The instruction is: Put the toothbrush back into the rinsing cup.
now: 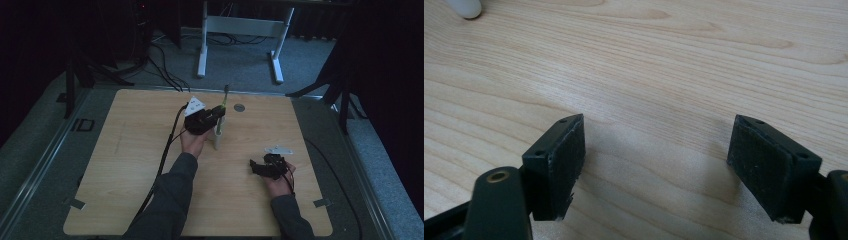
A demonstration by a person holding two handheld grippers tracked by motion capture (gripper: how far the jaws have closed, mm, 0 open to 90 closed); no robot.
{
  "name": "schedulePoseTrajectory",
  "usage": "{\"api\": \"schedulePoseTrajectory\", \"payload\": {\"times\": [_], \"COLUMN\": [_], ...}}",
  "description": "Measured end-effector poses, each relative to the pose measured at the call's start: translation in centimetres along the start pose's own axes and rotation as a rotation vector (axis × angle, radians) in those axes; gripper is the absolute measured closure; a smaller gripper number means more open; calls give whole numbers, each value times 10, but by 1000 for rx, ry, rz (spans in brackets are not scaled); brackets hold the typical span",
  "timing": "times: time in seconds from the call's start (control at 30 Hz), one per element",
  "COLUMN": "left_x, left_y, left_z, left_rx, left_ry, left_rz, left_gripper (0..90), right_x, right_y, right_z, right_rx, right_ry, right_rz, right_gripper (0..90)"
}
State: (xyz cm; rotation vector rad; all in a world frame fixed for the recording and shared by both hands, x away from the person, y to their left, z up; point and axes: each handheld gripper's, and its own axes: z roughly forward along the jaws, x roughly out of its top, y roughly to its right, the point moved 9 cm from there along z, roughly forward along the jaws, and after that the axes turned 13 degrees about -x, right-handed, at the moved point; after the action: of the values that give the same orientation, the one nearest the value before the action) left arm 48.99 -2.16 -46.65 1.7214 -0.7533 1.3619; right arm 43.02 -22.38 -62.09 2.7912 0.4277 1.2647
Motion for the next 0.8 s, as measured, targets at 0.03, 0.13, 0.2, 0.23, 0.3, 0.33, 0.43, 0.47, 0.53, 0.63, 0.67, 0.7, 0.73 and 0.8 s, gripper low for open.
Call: {"api": "schedulePoseTrajectory", "payload": {"times": [0.03, 0.13, 0.2, 0.23, 0.3, 0.33, 0.43, 0.47, 0.53, 0.63, 0.67, 0.7, 0.73, 0.8], "left_x": [0, -3, -4, -5, -6, -6, -7, -8, -8, -9, -9, -10, -11, -13], "left_y": [0, 1, 1, 1, 2, 1, 2, 1, 1, 1, 1, 2, 2, 1], "left_z": [0, 2, 2, 3, 3, 4, 4, 4, 4, 4, 3, 3, 3, 2], "left_rx": [-1, -6, -8, -8, -6, -6, -7, -6, -6, -7, -8, -7, -6, -4], "left_ry": [-1, -7, -8, -12, -16, -20, -24, -26, -27, -29, -29, -29, -29, -33], "left_rz": [-1, -1, -2, -2, 2, 5, 7, 9, 7, 7, 5, 8, 7, 5], "left_gripper": [786, 786, 786, 786, 786, 786, 786, 785, 786, 785, 785, 785, 784, 784], "right_x": [0, 0, 0, 0, 0, 0, 0, 0, 0, 0, 0, 0, 0, 0], "right_y": [0, 0, 0, 0, 0, 0, 0, 0, 0, 0, 0, 0, 0, 0], "right_z": [0, 0, 0, 0, 0, 0, 0, 0, 0, 0, 0, 0, 0, 0], "right_rx": [0, 0, 0, 0, 0, 0, 0, 0, 0, 0, 0, 0, 0, 0], "right_ry": [0, 0, 0, 0, 0, 0, 0, 0, 0, 0, 0, 0, 0, 0], "right_rz": [0, 0, 0, 2, 2, 2, 3, 3, 3, 3, 3, 3, 2, 2], "right_gripper": [227, 227, 227, 227, 227, 227, 227, 227, 227, 227, 227, 227, 227, 227]}}
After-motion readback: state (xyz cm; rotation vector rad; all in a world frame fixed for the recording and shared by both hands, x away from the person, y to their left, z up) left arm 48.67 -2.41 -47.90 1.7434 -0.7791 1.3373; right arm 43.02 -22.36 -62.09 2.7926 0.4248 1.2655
